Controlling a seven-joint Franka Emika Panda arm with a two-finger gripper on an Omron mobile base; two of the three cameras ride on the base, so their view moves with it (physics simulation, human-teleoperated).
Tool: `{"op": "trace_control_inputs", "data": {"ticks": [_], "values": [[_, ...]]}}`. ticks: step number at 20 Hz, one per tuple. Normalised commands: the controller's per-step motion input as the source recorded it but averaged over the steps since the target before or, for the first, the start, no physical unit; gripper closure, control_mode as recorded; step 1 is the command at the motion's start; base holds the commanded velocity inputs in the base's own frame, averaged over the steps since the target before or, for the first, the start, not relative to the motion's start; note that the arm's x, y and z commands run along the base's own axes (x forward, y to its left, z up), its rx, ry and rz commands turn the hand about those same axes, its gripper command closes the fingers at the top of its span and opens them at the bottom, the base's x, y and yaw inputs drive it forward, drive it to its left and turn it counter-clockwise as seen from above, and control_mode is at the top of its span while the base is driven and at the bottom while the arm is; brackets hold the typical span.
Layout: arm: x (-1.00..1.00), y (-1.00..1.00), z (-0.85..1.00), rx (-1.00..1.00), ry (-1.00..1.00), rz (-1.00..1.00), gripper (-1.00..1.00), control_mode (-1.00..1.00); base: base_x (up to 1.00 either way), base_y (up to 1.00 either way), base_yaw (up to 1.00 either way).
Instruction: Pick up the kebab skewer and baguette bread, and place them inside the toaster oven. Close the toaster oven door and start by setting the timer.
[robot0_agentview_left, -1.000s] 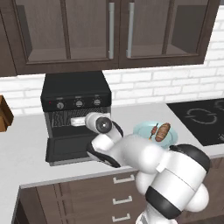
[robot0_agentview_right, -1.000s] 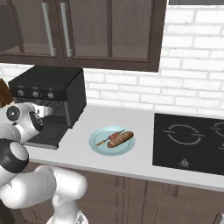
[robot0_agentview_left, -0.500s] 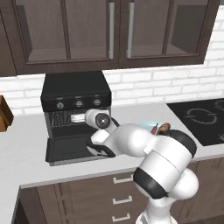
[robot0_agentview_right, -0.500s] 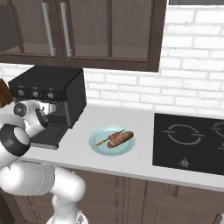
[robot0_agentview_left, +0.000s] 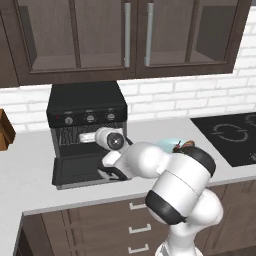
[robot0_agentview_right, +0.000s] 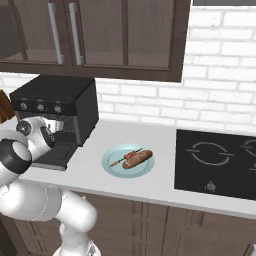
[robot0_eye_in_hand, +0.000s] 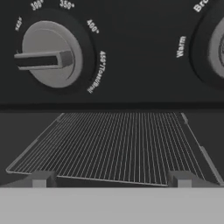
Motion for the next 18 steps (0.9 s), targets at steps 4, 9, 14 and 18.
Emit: {"op": "trace_control_inputs", "data": {"ticks": [4, 9, 14, 18], "values": [[0.06, 0.05, -0.1, 0.0, 0.0, -0.01, -1.0, -1.0, 0.0, 0.0, 0.0], [0.2, 0.0, 0.0, 0.0, 0.0, -0.12, -1.0, -1.0, 0.0, 0.0, 0.0], [0.07, 0.0, -0.03, 0.0, 0.0, -0.1, -1.0, -1.0, 0.0, 0.0, 0.0], [0.0, 0.0, -0.09, 0.0, 0.0, 0.0, -1.0, -1.0, 0.0, 0.0, 0.0]]}}
